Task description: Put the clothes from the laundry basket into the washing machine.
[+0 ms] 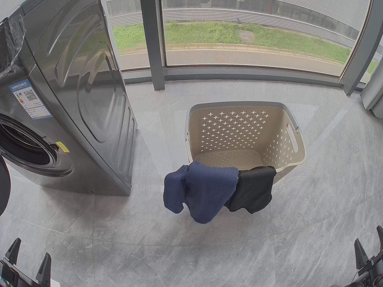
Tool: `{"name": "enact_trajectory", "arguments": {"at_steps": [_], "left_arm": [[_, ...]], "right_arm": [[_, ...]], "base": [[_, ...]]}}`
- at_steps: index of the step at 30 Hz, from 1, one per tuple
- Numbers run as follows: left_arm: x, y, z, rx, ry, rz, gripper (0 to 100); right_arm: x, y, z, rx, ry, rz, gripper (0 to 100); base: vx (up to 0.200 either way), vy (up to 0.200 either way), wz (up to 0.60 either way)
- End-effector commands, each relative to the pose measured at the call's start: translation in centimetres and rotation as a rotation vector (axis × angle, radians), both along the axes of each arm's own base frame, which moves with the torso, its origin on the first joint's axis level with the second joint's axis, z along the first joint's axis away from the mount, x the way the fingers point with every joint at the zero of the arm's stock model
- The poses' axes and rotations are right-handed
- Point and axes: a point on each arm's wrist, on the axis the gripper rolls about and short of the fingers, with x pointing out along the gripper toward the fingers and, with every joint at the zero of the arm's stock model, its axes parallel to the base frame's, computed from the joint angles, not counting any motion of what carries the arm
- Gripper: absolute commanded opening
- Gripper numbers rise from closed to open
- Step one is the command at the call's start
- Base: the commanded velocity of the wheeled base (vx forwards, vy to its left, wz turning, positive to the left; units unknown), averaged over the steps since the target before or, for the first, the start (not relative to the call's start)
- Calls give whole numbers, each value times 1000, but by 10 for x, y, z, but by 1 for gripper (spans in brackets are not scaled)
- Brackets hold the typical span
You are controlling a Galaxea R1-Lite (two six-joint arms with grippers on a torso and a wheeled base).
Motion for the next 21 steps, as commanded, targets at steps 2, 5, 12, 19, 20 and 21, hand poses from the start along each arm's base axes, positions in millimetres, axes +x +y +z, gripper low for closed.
{"name": "enact_trajectory", "arguments": {"at_steps": [2,5,12,19,20,21], "left_arm": [[0,0,-5,-1,0,1,100],[0,0,-5,-1,0,1,100],[0,0,-5,-1,0,-1,100],[0,0,-5,-1,0,-1,100],[0,0,-5,-1,0,-2,100],[0,0,-5,-1,0,-2,100]], "right_arm": [[0,0,-4,0,3,0,100],[0,0,-4,0,3,0,100],[0,0,-4,0,3,0,100],[0,0,-4,0,3,0,100],[0,0,-4,0,3,0,100],[0,0,-4,0,3,0,100]], "base": [[0,-200,0],[0,-200,0],[0,-200,0],[0,0,0],[0,0,0],[0,0,0]]}}
